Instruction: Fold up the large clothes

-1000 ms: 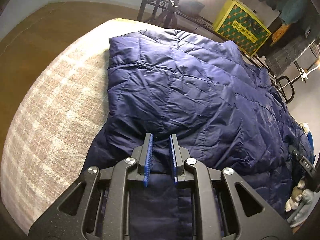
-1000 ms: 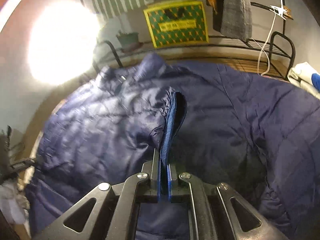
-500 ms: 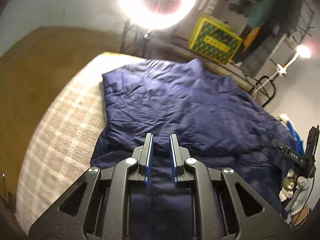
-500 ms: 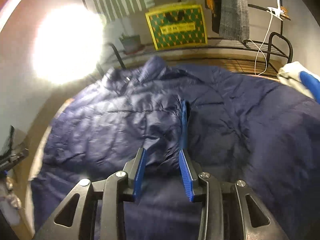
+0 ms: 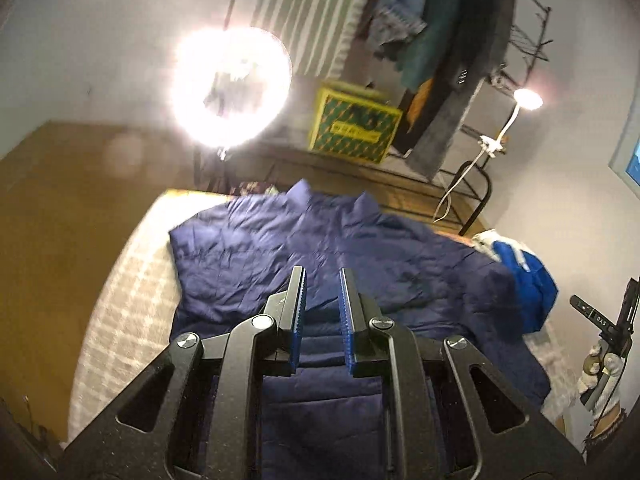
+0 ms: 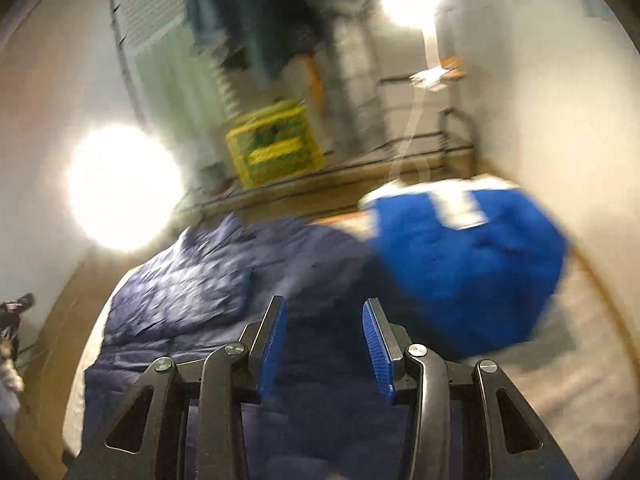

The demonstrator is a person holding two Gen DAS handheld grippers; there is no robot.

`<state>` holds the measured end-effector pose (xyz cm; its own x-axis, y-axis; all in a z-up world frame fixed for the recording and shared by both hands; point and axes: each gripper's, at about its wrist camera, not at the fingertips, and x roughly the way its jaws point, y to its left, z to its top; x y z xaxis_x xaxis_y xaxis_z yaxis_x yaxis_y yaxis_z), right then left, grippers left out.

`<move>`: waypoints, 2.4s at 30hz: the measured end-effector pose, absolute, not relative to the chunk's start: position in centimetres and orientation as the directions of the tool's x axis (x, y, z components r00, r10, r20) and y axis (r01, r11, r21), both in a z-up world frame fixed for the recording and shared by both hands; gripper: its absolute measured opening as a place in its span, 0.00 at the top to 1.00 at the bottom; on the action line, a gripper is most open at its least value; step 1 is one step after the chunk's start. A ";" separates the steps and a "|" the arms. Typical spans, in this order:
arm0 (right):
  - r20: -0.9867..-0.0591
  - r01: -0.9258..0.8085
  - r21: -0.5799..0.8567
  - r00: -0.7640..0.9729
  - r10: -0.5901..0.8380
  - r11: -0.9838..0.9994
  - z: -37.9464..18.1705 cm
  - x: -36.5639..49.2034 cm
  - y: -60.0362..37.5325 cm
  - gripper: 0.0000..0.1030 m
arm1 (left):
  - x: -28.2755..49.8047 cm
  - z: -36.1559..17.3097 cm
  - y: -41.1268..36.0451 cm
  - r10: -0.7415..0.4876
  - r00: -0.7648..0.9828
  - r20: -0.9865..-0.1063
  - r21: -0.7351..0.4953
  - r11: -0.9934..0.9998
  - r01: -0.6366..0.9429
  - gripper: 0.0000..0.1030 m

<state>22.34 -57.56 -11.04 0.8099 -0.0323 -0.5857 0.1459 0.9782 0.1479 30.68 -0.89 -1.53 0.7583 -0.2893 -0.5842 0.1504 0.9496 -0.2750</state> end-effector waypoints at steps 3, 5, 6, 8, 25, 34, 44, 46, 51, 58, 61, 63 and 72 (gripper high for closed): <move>-0.569 0.232 0.139 0.814 -0.114 0.963 -9.4 18.6 -62.4 0.60 | 29.3 1.4 -2.3 -0.290 0.773 -0.564 -0.246 0.953 0.178 0.86; -0.567 0.277 0.143 0.809 -0.151 0.950 -8.8 16.7 -65.0 0.60 | 28.7 2.8 -3.3 -0.297 0.777 -0.555 -0.232 0.952 0.199 0.86; -0.568 0.298 0.150 0.806 -0.165 0.943 -8.6 15.8 -66.4 0.60 | 28.3 3.6 -4.0 -0.306 0.777 -0.550 -0.230 0.950 0.211 0.86; -0.574 0.327 0.176 0.800 -0.173 0.929 -8.4 14.0 -68.8 0.60 | 27.5 4.8 -5.1 -0.325 0.777 -0.539 -0.231 0.944 0.235 0.86; -0.786 0.392 0.297 0.618 -0.010 0.871 -20.0 10.7 -72.5 0.38 | 20.3 -3.5 -9.7 -0.386 0.668 -0.637 -0.297 0.922 0.250 0.86; -0.842 0.529 0.386 0.536 0.055 0.756 -25.9 10.5 -73.6 0.39 | 20.1 -10.3 -10.2 -0.412 0.591 -0.694 -0.375 0.907 0.193 0.86; -0.839 0.469 0.360 0.540 0.061 0.806 -25.3 12.2 -71.0 0.93 | 23.0 -14.2 -9.2 -0.400 0.568 -0.719 -0.400 0.907 0.133 0.86; -0.822 0.439 0.326 0.569 0.021 0.837 -23.4 12.5 -69.9 0.93 | 23.8 -14.6 -8.4 -0.403 0.567 -0.719 -0.426 0.899 0.099 0.86; -0.754 0.369 0.314 0.657 -0.006 0.875 -18.0 13.6 -66.8 0.94 | 24.6 -13.9 -7.1 -0.393 0.602 -0.695 -0.448 0.892 0.064 0.86; -0.645 0.228 0.331 0.763 0.044 0.916 -11.3 17.4 -60.0 0.94 | 25.4 -12.8 -4.8 -0.405 0.641 -0.652 -0.518 0.855 0.013 0.86; -0.622 0.153 0.308 0.779 0.077 0.939 -9.5 19.8 -56.1 0.94 | 25.5 -12.1 -3.5 -0.389 0.669 -0.633 -0.536 0.844 -0.016 0.86; -0.614 0.116 0.302 0.783 0.100 0.946 -8.8 21.5 -53.9 0.94 | 25.5 -11.7 -2.4 -0.373 0.690 -0.621 -0.544 0.838 -0.037 0.86; -0.613 -0.049 0.248 0.765 0.196 0.967 -8.1 29.6 -42.5 0.94 | 25.1 -11.1 1.9 -0.324 0.737 -0.594 -0.581 0.806 -0.114 0.86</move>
<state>29.58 -42.54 -8.06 0.7653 0.1958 -0.6132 -0.0487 0.9675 0.2482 25.06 1.88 -11.11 0.7367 -0.3240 -0.5936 -0.1141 0.8056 -0.5814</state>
